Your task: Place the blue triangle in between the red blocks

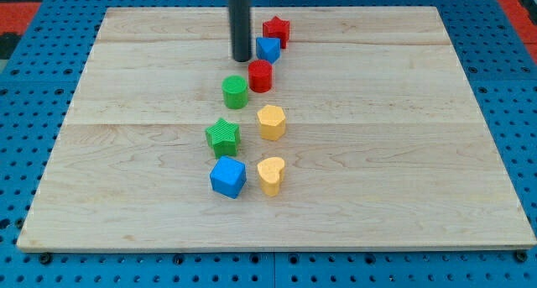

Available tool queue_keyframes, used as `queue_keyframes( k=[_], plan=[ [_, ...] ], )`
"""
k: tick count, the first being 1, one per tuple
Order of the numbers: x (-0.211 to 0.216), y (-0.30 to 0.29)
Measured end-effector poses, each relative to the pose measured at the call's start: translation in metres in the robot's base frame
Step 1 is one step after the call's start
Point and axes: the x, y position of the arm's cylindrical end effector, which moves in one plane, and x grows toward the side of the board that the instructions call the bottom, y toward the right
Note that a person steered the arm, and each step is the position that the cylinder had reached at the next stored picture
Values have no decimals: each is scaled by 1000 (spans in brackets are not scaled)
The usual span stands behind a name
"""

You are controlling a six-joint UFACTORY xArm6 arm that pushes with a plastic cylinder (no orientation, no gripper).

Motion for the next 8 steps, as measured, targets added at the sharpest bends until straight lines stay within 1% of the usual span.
queue_keyframes(
  k=[1, 2, 4, 5, 7, 8],
  plan=[
    [14, -45],
    [14, -69],
    [14, -69],
    [25, -60],
    [54, 10],
    [57, 3]
  ],
)
